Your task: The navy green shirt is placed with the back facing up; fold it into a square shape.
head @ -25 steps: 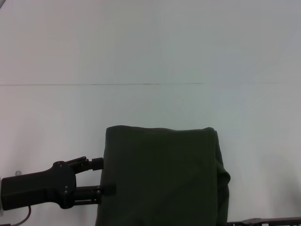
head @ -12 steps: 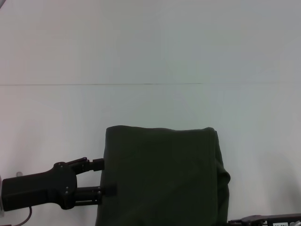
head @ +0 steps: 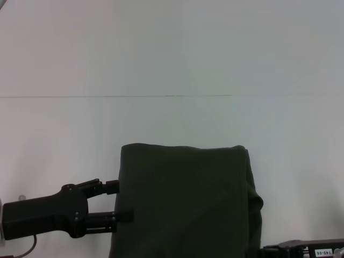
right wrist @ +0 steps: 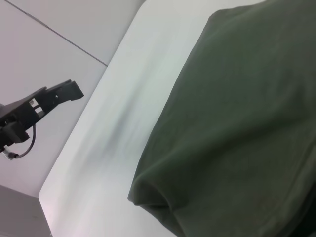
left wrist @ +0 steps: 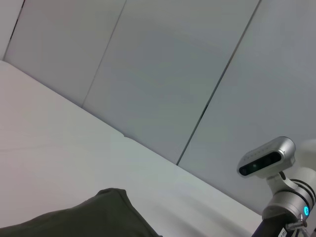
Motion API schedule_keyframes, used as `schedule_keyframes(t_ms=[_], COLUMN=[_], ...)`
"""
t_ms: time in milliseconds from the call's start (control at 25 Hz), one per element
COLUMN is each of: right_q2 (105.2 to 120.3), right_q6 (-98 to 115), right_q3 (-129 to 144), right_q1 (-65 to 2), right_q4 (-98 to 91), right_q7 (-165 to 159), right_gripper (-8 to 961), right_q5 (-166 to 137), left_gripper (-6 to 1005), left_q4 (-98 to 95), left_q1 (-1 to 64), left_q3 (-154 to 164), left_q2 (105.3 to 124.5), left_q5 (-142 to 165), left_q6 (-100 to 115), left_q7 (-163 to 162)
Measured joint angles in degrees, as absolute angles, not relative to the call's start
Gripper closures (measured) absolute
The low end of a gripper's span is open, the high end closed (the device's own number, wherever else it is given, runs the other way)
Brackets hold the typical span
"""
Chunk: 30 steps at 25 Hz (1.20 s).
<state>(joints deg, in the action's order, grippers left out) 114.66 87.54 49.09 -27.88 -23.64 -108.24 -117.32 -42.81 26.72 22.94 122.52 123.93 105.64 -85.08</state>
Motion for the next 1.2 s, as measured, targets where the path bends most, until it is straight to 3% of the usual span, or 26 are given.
schedule_keyframes(t_ms=[600, 1040, 1200], right_q2=[113.03, 119.74, 120.28], right_q6=[91.00, 93.73, 89.05], right_q3=[43.33, 41.63, 41.92], right_q1=[-27.82, -30.94, -33.78], right_q4=[-24.68, -28.70, -22.24], right_q7=[-106.43, -78.69, -67.45], right_gripper=[898, 865, 610], right_q5=[-117.06, -116.27, -115.04], left_gripper=[65, 65, 65], left_q4=[-42.80, -40.87, -39.99], left_q1=[26.62, 26.35, 26.28], left_q3=[22.94, 22.80, 22.69], left_q2=[122.47, 122.17, 122.13], left_q5=[122.96, 121.67, 121.60], left_q6=[105.31, 104.25, 103.48], left_q7=[-85.08, -85.05, -84.95])
